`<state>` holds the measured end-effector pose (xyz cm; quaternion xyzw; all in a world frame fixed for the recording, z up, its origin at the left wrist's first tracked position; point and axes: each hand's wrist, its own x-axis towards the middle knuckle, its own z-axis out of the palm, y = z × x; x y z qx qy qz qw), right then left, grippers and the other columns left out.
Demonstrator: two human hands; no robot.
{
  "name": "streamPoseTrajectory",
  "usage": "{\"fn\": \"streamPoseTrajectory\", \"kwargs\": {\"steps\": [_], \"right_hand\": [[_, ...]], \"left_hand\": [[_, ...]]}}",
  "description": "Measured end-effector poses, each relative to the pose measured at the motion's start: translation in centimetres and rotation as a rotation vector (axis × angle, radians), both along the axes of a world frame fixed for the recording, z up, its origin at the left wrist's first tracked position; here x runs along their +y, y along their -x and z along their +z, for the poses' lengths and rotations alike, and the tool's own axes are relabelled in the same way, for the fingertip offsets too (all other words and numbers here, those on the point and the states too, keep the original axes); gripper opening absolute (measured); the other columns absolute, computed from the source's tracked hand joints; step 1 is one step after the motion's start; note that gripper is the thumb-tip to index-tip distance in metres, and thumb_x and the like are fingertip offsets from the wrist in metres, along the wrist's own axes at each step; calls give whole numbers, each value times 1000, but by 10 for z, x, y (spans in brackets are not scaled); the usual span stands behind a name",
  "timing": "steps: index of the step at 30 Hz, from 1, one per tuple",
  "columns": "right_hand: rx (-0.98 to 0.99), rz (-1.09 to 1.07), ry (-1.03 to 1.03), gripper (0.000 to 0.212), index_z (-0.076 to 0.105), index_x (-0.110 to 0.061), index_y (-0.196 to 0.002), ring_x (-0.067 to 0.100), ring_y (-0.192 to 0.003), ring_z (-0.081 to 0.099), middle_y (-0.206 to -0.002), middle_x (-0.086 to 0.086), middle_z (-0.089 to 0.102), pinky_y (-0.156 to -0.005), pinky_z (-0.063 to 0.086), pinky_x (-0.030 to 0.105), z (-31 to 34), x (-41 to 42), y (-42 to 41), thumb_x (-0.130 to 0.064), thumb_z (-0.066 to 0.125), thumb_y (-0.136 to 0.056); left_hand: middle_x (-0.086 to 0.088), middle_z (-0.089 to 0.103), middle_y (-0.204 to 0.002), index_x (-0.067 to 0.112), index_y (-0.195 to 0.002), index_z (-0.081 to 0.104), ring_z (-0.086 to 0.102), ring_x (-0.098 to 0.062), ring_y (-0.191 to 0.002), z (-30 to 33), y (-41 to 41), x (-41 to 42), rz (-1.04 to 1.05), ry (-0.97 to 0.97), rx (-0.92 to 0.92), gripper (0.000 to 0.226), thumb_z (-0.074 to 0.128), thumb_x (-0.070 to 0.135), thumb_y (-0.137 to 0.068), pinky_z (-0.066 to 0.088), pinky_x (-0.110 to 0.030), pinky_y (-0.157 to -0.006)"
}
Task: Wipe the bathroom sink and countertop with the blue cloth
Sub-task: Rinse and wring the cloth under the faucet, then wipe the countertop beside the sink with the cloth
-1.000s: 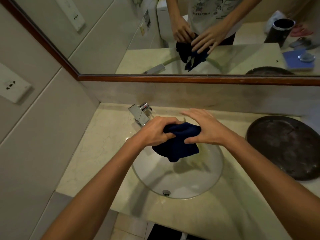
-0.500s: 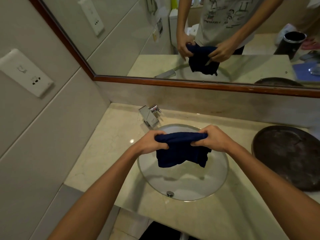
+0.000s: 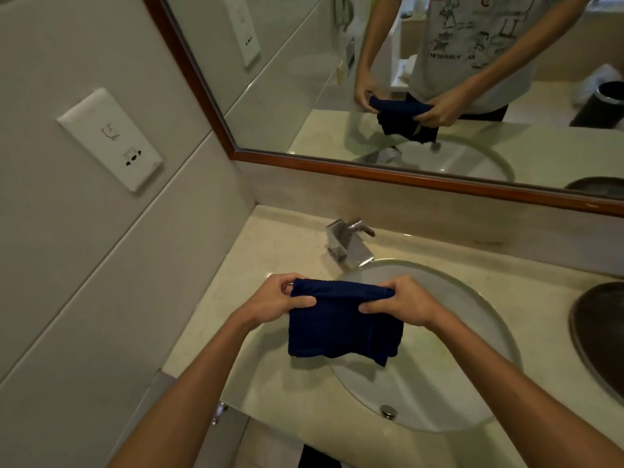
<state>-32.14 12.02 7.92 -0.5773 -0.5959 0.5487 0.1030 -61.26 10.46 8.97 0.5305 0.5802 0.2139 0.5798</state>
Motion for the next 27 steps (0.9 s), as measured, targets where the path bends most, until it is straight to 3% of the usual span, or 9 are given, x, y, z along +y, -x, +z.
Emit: {"fn": "streamPoseTrajectory", "kwargs": {"steps": [4,7,12,14,17,20,22,25,27], "right_hand": [[52,-42,79,25,80,-16,-92,17,-79,76,-85,0,79,-75,63,38,-1,15,76,-32,90,-75],[105,-51,139,23,79,-16,-93,16,-80,76,-88,1,79,-71,62,32,6,28,125,-27,89,-77],[28,-45,97,29,79,-11,-94,22,-84,77,-90,5,79,-84,62,44,23,83,179,-31,89,-76],[-17,-93,6,47,78,-13,-102,23,-92,75,-98,5,79,-90,60,48,30,121,190,-45,90,-69],[-285,-159,-209,96,57,-14,-139,25,-118,63,-131,5,65,-100,54,47,38,167,194,-67,84,-64],[-443,-241,-466,67,57,-16,-137,23,-117,61,-130,4,63,-97,54,45,32,172,180,-51,76,-84],[-513,-240,-599,48,60,-15,-132,23,-118,58,-128,5,63,-99,51,43,16,163,165,-40,68,-92],[-586,-194,-612,46,60,-14,-134,24,-121,50,-132,7,56,-99,48,42,-13,151,142,-41,62,-96],[-627,-120,-612,51,56,-15,-137,23,-120,49,-133,6,52,-99,49,43,-30,146,133,-48,59,-97]], "left_hand": [[-4,76,-109,12,-117,71,72,-22,-103,1,75,25,-51,20,20,28,77,18,-91,57,-32,-90],[-4,76,-110,15,-121,69,73,-17,-101,10,122,45,-56,81,30,30,75,17,-92,58,-25,-83],[-6,75,-112,15,-120,70,72,-19,-103,27,166,108,-53,68,48,30,76,16,-90,53,-16,-74],[-7,72,-118,14,-125,65,69,-21,-106,27,173,146,38,8,69,39,78,17,-89,55,-16,-75],[-6,59,-134,15,-147,45,58,-20,-121,10,172,190,238,-117,260,73,81,31,-86,49,-27,-97],[-9,58,-140,12,-145,51,55,-26,-128,-26,153,187,281,-333,549,58,69,33,-94,43,-35,-104],[-8,59,-138,12,-140,56,57,-26,-125,-56,134,171,233,-402,596,46,61,28,-98,45,-35,-101],[-5,53,-145,11,-141,54,50,-22,-131,-96,111,160,208,-390,686,44,55,28,-100,46,-36,-99],[-6,45,-153,11,-145,51,39,-23,-140,-115,100,168,231,-392,737,49,53,35,-102,44,-39,-108]]}}
